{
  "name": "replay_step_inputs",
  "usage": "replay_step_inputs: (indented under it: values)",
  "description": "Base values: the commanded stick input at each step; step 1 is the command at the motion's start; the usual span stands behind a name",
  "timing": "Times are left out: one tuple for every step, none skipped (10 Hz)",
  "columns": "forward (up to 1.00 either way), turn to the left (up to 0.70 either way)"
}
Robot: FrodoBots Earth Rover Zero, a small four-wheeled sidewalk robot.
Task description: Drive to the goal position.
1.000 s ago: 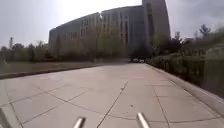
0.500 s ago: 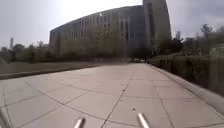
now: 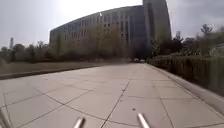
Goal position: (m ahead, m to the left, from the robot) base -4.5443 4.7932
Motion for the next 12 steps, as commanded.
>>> replay_step_inputs:
  values:
    - [0.70,0.35]
    - [0.70,0.35]
    - [0.70,0.35]
    - [0.70,0.35]
    - [0.70,0.35]
    - [0.70,0.35]
    - [0.70,0.35]
    - [0.70,0.35]
    - [0.70,0.35]
    - [0.70,0.35]
    - [0.70,0.35]
    - [0.70,0.35]
